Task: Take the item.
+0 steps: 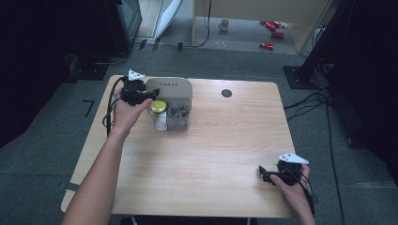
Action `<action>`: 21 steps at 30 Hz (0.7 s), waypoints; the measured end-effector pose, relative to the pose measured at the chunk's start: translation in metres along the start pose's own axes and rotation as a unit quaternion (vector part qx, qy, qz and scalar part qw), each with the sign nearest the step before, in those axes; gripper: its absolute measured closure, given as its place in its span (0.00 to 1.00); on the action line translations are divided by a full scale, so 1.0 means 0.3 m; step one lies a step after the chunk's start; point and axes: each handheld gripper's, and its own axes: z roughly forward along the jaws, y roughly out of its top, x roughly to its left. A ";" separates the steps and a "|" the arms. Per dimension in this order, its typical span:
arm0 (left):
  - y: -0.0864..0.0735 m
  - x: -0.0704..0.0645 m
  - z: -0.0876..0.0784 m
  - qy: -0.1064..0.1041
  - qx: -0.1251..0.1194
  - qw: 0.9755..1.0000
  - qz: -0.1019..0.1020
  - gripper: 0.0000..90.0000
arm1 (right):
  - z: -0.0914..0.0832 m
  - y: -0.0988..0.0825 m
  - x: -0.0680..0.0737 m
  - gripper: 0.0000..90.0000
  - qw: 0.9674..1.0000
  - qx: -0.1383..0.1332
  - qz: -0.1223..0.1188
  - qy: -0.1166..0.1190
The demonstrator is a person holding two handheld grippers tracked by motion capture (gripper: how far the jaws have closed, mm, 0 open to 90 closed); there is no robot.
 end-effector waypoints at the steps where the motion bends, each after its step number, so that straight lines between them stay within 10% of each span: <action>1: -0.001 0.000 -0.001 0.001 -0.002 1.000 -0.003 0.50 | 0.000 0.000 0.000 0.00 1.000 0.000 0.000 0.000; 21: -0.100 -0.025 -0.076 -0.019 -0.013 1.000 -0.016 0.47 | 0.000 0.000 0.000 0.00 1.000 0.000 -0.001 0.000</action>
